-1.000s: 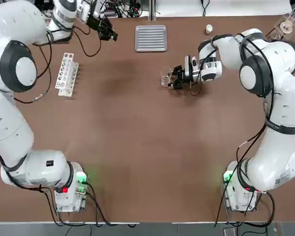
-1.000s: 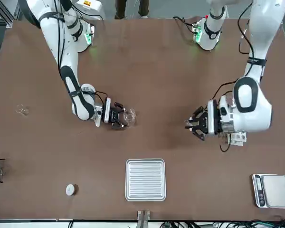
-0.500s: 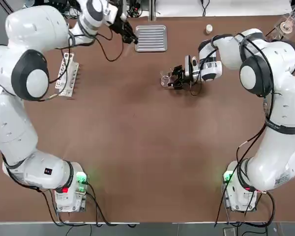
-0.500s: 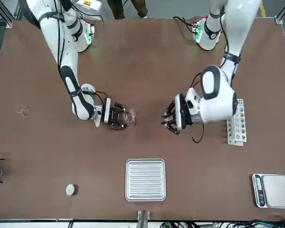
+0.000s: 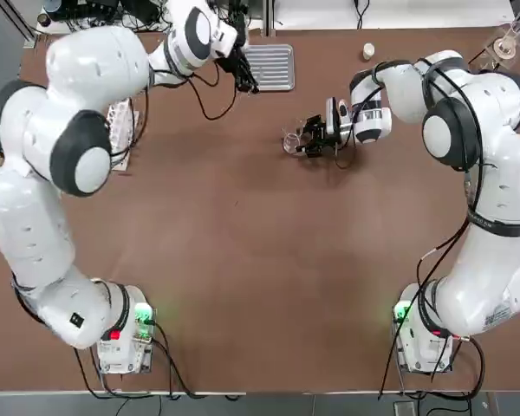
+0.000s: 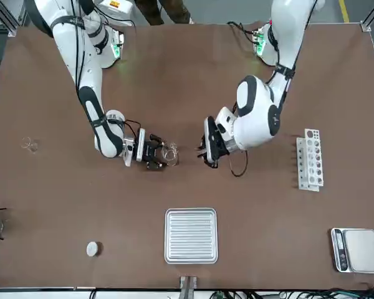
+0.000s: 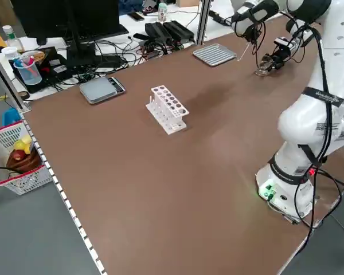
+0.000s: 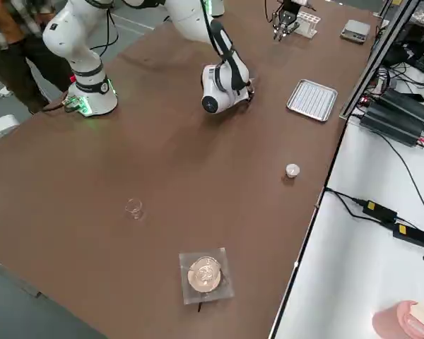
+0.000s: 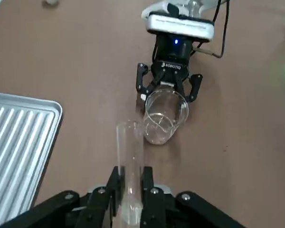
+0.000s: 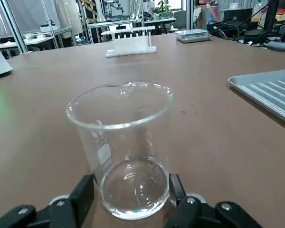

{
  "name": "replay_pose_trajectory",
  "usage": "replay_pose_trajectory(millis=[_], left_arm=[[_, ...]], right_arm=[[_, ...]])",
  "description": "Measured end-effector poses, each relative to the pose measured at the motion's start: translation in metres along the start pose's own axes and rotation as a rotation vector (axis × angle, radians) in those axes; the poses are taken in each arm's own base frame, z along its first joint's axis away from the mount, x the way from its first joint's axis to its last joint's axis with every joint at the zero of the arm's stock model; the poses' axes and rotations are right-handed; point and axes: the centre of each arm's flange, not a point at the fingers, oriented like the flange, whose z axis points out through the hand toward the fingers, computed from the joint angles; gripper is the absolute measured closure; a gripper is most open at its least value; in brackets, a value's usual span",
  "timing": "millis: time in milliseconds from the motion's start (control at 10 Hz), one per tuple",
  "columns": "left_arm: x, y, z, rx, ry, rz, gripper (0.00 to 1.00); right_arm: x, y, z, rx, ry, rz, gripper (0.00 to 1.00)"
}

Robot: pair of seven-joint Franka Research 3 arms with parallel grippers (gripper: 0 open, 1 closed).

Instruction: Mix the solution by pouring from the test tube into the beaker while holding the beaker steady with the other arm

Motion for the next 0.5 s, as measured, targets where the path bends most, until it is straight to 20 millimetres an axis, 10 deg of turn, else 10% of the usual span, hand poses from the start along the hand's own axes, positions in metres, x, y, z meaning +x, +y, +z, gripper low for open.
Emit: replay_pose_trajectory(millis=[500], left_arm=[[0.045,0.025,0.053,0.041,-0.135,0.036,0.78]], right_arm=[[0.000,0.000,0.000,0.000,0.000,0.000,0.28]])
